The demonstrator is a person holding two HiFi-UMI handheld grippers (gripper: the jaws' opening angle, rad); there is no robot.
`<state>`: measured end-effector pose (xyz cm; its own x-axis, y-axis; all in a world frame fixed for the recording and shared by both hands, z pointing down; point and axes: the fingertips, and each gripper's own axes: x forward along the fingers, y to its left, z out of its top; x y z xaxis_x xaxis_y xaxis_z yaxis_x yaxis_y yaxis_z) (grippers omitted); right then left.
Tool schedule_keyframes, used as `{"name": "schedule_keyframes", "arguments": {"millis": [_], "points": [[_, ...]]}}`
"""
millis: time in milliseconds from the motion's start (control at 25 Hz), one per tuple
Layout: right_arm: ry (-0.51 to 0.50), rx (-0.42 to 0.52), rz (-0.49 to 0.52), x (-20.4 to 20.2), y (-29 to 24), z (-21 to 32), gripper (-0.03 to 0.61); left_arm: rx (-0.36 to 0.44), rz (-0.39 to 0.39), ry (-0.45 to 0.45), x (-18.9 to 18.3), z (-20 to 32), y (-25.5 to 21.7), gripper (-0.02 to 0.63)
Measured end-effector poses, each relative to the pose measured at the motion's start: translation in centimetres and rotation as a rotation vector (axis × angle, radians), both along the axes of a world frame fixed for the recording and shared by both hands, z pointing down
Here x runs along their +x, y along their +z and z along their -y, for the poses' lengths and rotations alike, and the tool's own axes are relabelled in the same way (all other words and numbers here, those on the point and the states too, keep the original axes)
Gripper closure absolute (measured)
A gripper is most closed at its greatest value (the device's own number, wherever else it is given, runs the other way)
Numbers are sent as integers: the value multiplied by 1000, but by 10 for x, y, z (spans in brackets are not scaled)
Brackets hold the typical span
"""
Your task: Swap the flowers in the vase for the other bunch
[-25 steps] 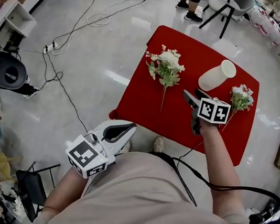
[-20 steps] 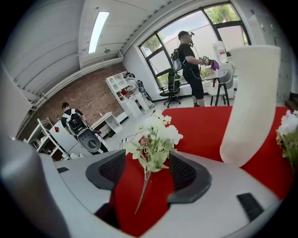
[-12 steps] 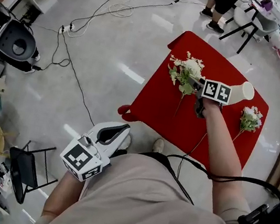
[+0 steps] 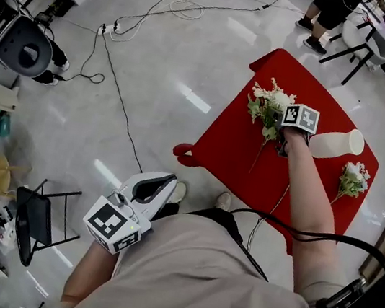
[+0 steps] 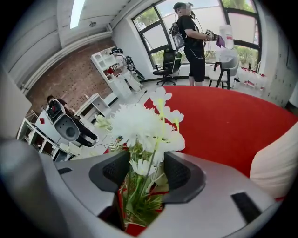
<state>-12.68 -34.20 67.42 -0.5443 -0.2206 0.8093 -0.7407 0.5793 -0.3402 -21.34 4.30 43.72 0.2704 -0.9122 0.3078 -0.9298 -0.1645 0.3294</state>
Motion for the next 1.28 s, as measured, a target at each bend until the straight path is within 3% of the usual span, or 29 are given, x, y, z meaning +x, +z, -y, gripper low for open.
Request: {"name": "schedule_keyframes", "arguments": {"millis": [280, 760, 1280], "points": [[25, 58, 29, 3, -1, -7, 493, 3, 4, 22, -2, 2, 0, 606], [43, 146, 211, 17, -77, -23, 520, 41, 11, 164, 29, 30, -18, 606], [-11, 415, 411, 33, -236, -27, 525, 93, 34, 271, 64, 42, -26, 606]]}}
